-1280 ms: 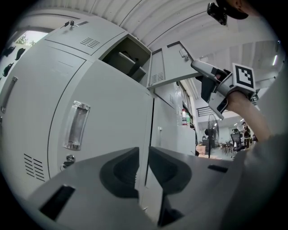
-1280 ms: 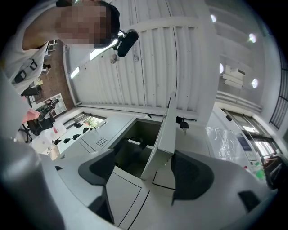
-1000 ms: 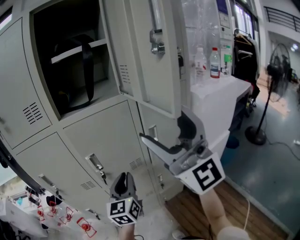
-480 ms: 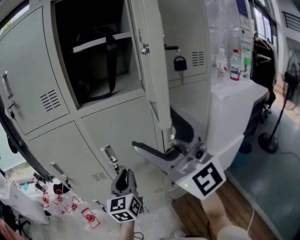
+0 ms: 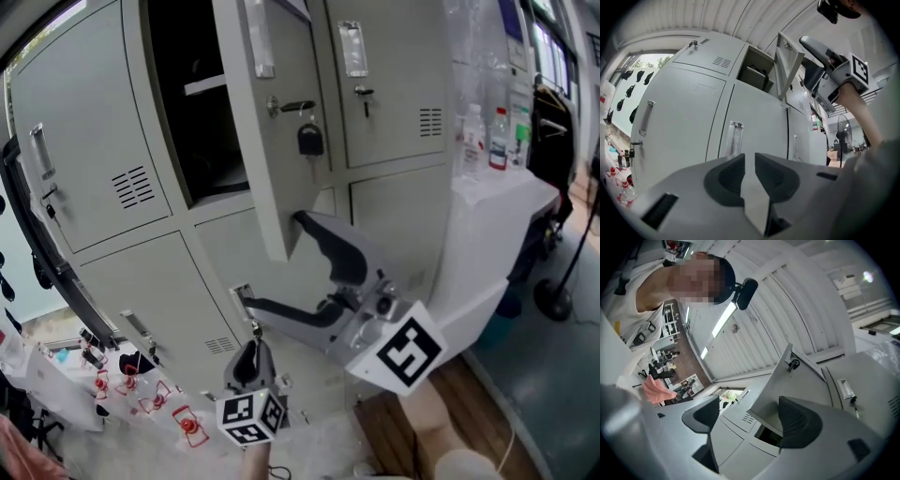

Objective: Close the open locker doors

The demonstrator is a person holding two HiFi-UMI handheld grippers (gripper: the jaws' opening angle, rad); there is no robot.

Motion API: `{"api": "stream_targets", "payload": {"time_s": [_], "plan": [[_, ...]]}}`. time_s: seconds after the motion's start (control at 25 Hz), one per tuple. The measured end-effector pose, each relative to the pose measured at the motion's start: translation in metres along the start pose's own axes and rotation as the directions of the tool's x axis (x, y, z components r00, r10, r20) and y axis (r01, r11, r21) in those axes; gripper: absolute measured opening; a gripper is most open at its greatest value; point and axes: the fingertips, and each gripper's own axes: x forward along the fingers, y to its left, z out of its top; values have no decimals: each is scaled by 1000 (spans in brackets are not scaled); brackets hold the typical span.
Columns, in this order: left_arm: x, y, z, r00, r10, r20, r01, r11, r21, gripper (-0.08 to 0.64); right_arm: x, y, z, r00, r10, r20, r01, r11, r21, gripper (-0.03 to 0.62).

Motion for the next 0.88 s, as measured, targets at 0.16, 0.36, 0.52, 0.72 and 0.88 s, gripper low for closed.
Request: {"api": "stream_targets", "payload": {"time_s": [0.16,0.36,0.52,0.72,0.88], "plan": [[-7,19,1,999,36,5,-36,999,-1,49,13,3,-2,999,27,47,-32,994,103,373],[-17,44,3,997,83,10,-83,997,-10,49,25,-17,-14,997,-40,71,24,975,219,373],[-22,60,3,994,111,11,-111,994,-12,49,32,-28,-23,993,-95,63,76,965,250,373],[-25,76,1,991,135,6,-135,991,-14,49,38,-33,-33,989,-119,87,87,947,308,373],[-28,86,1,989,148,4,-148,989,-13,49,44,-45,-46,983,-177,51,153,939,309,353]]}}
